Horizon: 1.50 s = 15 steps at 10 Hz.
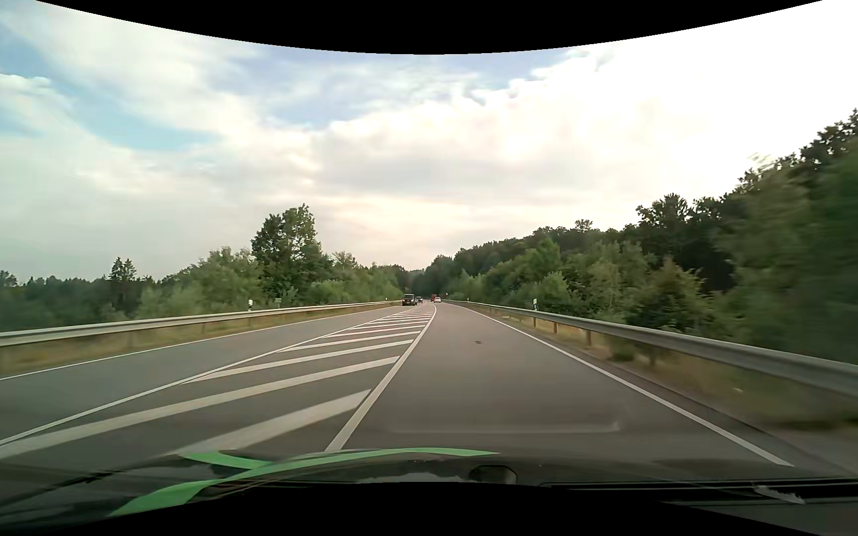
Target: Follow the waypoints while adhering to traffic rules and regulations
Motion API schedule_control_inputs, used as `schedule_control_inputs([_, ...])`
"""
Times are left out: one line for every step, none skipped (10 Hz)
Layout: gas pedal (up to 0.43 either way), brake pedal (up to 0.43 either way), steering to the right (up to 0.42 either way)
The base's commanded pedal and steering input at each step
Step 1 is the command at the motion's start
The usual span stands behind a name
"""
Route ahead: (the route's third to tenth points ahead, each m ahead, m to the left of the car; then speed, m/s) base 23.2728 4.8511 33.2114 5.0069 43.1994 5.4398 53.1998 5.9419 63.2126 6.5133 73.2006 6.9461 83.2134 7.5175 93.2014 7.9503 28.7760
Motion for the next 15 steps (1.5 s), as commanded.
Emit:
schedule_control_inputs([0.28,0.0,-0.005])
schedule_control_inputs([0.28,0.0,-0.005])
schedule_control_inputs([0.28,0.0,-0.005])
schedule_control_inputs([0.28,0.0,-0.005])
schedule_control_inputs([0.28,0.0,-0.005])
schedule_control_inputs([0.28,0.0,-0.005])
schedule_control_inputs([0.28,0.0,-0.005])
schedule_control_inputs([0.268,0.0,-0.005])
schedule_control_inputs([0.26,0.0,-0.005])
schedule_control_inputs([0.26,0.0,-0.005])
schedule_control_inputs([0.26,0.0,-0.005])
schedule_control_inputs([0.26,0.0,-0.005])
schedule_control_inputs([0.268,0.0,-0.005])
schedule_control_inputs([0.268,0.0,-0.005])
schedule_control_inputs([0.268,0.0,-0.005])
